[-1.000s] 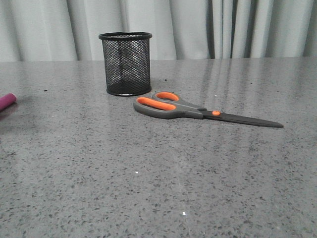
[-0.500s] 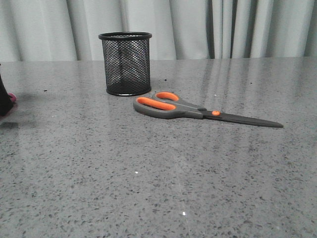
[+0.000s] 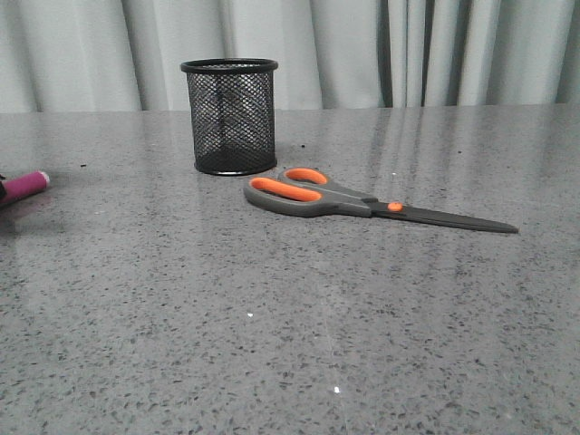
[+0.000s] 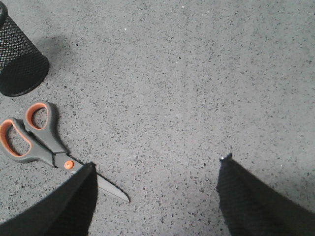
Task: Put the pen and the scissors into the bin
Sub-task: 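Lift the pink marker and carry it above the black mesh cup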
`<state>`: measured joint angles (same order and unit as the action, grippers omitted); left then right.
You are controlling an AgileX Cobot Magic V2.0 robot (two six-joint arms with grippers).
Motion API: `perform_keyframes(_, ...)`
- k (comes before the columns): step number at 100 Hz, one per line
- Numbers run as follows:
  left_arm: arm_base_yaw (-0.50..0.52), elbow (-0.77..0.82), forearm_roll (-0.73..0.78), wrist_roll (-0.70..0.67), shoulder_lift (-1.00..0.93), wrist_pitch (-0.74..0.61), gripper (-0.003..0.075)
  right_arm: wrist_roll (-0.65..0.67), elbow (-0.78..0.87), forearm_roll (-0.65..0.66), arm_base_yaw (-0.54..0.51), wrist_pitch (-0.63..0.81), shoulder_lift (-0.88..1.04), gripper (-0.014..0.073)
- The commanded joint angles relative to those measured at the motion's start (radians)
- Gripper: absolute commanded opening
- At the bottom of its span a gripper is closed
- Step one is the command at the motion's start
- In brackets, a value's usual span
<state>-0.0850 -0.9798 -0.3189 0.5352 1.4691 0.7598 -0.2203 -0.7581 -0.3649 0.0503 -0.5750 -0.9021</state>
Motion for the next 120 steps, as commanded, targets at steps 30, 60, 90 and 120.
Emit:
perform_keyframes(30,-0.177,-0.182,-0.38,0.234,-0.154,-0.235,-0.0019,-0.012,-0.038,-0.006,-0.001,0.064,0.005,0.0465)
perform_keyframes(60,-0.363,-0.284,-0.52,0.374,-0.005,-0.569,-0.0019,-0.012,-0.038,-0.006,-0.001,0.064,0.005,0.0465)
perform_keyframes(90,-0.418,-0.439,-0.52,0.375,0.183,-0.674,-0.0019,-0.012,-0.038,-0.006,-0.001,0.06,0.005,0.0465)
perform_keyframes(120,-0.418,-0.507,-0.52,0.375,0.267,-0.654,-0.0019,-0.012,-0.038,-0.006,-0.001,0.054,0.005,0.0465)
